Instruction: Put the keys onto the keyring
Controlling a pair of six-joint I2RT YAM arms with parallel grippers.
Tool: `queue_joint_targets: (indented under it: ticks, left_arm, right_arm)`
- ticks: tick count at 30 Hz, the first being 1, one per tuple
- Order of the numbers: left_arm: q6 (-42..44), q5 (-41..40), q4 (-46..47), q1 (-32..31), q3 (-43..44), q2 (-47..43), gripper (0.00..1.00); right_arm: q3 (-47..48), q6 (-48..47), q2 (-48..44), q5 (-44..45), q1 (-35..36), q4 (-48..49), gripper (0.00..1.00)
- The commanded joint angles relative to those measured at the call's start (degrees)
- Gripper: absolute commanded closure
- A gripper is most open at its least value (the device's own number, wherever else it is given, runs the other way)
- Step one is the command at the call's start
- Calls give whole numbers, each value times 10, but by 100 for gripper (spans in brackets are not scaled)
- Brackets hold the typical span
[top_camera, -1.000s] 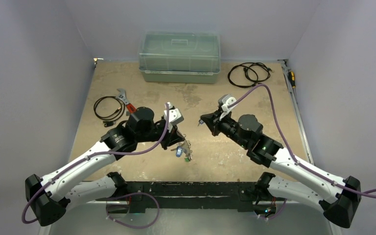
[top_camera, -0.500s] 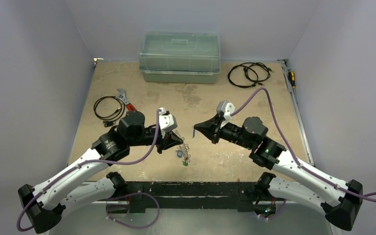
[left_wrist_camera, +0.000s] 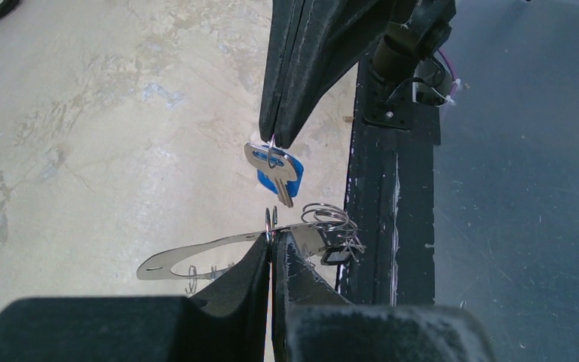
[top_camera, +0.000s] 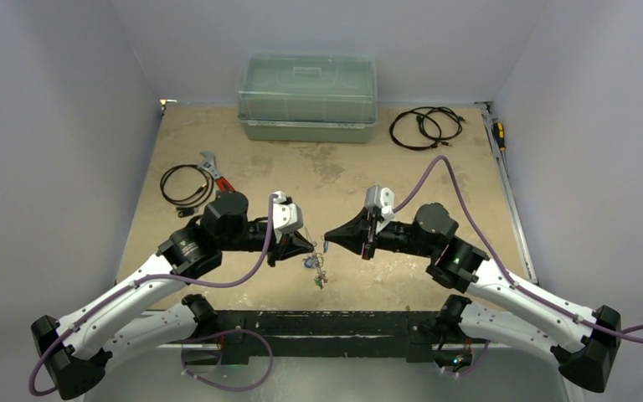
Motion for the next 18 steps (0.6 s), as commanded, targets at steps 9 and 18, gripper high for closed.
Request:
queue_joint_targets:
  ticks: [9, 18]
  left_arm:
    - [28, 38, 27, 0, 0, -15, 100]
    - [23, 27, 27, 0, 2, -9, 100]
  right_arm:
    - [13, -32, -3, -30, 37, -1, 100]
    - [30, -39, 15, 4, 56, -16, 100]
